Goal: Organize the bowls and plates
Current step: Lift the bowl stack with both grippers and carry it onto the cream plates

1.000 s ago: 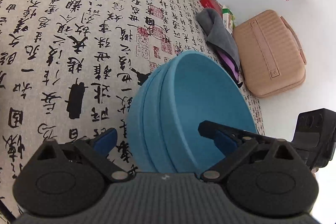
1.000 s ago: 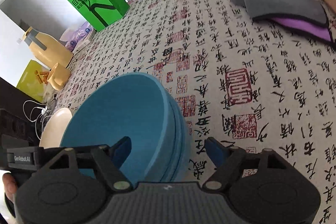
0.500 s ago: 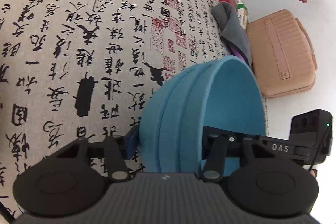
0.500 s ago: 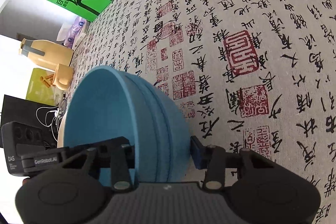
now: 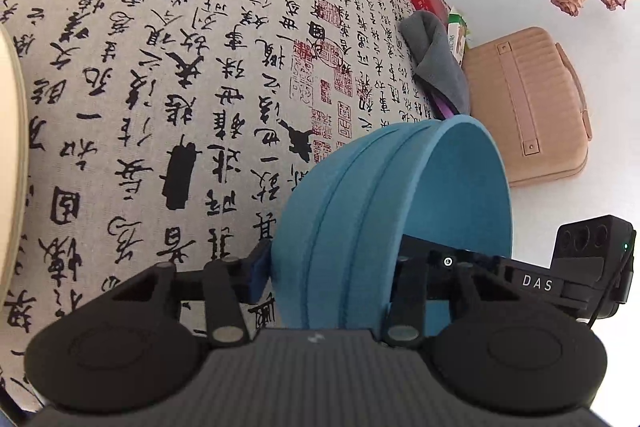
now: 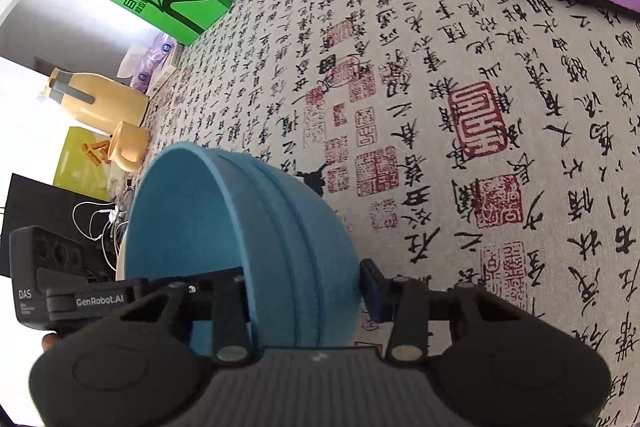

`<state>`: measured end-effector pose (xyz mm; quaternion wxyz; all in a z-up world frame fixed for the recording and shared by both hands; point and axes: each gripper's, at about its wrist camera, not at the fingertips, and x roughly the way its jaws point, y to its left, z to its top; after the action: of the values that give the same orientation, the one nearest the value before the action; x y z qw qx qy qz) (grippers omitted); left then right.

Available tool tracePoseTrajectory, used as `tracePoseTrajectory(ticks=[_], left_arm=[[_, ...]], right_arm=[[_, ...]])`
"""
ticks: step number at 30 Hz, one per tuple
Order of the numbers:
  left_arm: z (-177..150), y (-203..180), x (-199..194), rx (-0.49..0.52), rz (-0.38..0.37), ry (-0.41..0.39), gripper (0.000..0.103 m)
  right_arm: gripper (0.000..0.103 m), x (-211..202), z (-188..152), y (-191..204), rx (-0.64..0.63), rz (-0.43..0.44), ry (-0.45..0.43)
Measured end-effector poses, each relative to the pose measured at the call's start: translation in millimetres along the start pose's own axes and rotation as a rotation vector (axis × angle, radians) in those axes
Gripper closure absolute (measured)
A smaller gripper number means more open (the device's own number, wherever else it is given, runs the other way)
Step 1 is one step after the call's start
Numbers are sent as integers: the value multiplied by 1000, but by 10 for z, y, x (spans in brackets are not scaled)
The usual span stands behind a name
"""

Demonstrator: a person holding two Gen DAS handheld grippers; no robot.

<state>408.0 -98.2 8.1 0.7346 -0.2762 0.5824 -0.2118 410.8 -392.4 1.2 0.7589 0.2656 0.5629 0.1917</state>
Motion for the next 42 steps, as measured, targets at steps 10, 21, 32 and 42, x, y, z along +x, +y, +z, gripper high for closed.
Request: tracePoseTrajectory(ticks=[10, 21, 32, 42], left_arm=[[31, 88, -386, 7, 23, -51, 58], [45, 398, -879, -20, 53, -109, 58], [59, 814, -1314, -64, 73, -160, 58], [128, 1260, -1631, -120, 107, -196, 57]], right_arm=[[62, 61, -67, 320, -31, 39, -26], [62, 278, -63, 842, -99, 81, -3], [62, 618, -106, 1356, -163, 112, 38], [62, 1066, -86, 1838, -195, 135, 87]])
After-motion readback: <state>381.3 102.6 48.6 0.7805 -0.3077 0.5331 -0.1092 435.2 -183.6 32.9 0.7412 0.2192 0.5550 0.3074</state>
